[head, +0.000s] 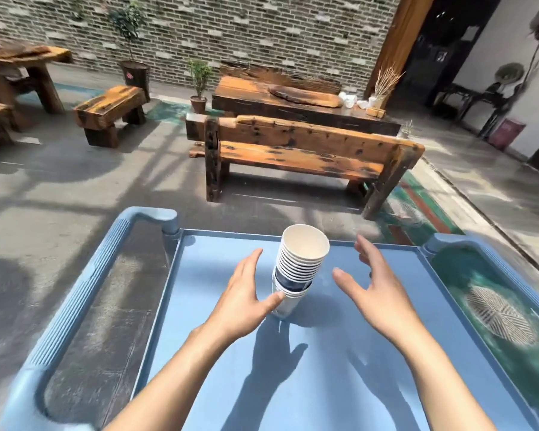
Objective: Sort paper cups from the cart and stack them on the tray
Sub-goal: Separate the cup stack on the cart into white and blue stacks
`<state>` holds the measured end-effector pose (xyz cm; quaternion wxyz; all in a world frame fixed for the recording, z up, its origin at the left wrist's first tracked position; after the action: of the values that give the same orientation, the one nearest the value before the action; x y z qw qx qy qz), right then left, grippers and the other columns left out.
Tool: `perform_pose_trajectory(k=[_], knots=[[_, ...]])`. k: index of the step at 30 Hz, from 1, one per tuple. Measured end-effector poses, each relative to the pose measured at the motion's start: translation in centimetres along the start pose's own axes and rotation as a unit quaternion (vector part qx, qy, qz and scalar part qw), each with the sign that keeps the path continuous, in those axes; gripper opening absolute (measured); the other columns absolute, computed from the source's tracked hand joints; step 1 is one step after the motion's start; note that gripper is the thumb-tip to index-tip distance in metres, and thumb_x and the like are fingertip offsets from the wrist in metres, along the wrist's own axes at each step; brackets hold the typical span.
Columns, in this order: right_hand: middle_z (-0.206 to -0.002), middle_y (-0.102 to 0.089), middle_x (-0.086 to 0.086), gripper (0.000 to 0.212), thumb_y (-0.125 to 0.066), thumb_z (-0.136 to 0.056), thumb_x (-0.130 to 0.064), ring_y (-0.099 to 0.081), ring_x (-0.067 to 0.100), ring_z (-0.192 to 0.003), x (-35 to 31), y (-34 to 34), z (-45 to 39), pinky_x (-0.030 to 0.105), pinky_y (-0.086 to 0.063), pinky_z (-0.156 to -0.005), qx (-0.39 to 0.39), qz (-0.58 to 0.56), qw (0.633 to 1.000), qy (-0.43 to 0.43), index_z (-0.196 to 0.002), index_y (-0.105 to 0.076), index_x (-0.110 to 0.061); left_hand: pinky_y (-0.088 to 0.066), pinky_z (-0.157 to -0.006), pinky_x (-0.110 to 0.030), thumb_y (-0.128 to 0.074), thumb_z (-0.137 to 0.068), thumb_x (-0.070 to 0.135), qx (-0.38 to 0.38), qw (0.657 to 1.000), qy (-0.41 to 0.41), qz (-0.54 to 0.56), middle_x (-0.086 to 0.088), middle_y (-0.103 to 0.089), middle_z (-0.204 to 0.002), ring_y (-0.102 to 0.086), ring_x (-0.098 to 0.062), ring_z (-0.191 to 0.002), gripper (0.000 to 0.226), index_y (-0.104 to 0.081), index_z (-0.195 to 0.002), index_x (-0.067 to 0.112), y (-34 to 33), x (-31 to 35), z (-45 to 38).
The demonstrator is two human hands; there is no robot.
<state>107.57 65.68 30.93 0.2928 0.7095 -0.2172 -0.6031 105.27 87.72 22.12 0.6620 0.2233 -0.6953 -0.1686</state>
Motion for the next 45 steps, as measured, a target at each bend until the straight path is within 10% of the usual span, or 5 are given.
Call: perform_pose_trajectory(k=[15, 23, 30, 35, 45], knots=[[-0.154, -0.026, -0.014, 0.114, -0.080, -0.054, -0.051, -0.029, 0.002, -0.134, -0.1, -6.1, -7.2, 0.030, -0.029, -0.110, -0.164, -0.098, 0.981, 0.016, -0.148, -0.018, -0.037, -0.047, -0.102, -0.043, -0.085, -0.060, 0.013, -0.046, 0.981, 0.001, 0.191, 0.008, -0.051, -0.135, -0.052, -0.009, -0.125, 0.095, -0.033, -0.130, 0.049, -6.1, -0.5, -5.8], [-0.146, -0.043, -0.010, 0.100, -0.078, -0.060, -0.054, -0.046, 0.015, -0.128, 1.7, -4.7, -8.0, 0.040, -0.040, -0.105, -0.128, -0.061, 0.990, 0.008, -0.145, -0.031, -0.032, -0.051, -0.095, -0.040, -0.086, -0.054, 0.028, -0.020, 0.985, 0.048, 0.163, 0.013, -0.058, -0.125, -0.058, -0.001, -0.113, 0.084, -0.037, -0.120, 0.049, -7.5, -1.6, -5.7], [-0.122, -0.065, -0.008, 0.083, -0.078, -0.057, -0.053, -0.062, 0.002, -0.108, 4.9, -2.4, -7.9, 0.020, -0.047, -0.089, -0.134, -0.290, 0.944, -0.081, -0.131, -0.053, -0.023, -0.049, -0.098, -0.038, -0.088, -0.053, 0.047, -0.036, 0.989, 0.012, 0.146, 0.013, -0.060, -0.126, -0.058, -0.007, -0.117, 0.084, -0.043, -0.124, 0.052, -5.8, 1.2, -3.7], [-0.107, -0.074, -0.001, 0.056, -0.078, -0.068, -0.039, -0.067, 0.009, -0.097, 4.7, -3.6, -7.1, 0.020, -0.049, -0.080, -0.170, -0.388, 0.901, -0.091, -0.116, -0.063, -0.014, -0.049, -0.091, -0.022, -0.086, -0.064, 0.024, -0.122, 0.957, 0.026, 0.261, 0.011, -0.065, -0.124, -0.062, -0.012, -0.115, 0.083, -0.043, -0.133, 0.040, -6.3, 2.8, -2.0], [-0.114, -0.070, 0.016, 0.051, -0.065, -0.077, -0.033, -0.064, 0.020, -0.100, 4.6, -6.4, -5.2, 0.027, -0.047, -0.084, -0.221, -0.430, 0.869, -0.103, -0.118, -0.064, -0.003, -0.035, -0.110, -0.049, -0.082, -0.069, 0.035, -0.220, 0.859, 0.133, 0.442, -0.016, -0.053, -0.141, -0.052, -0.032, -0.125, 0.078, -0.046, -0.137, 0.022, -7.4, 2.0, 0.7]])
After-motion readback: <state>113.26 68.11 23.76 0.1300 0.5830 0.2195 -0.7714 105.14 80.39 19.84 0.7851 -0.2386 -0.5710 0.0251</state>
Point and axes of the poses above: each hand's wrist, its own z-axis away from the middle knuckle, its own y-axis out of the back of the hand, x = y × z, the point moved 9 cm from there along -z, towards the middle knuckle
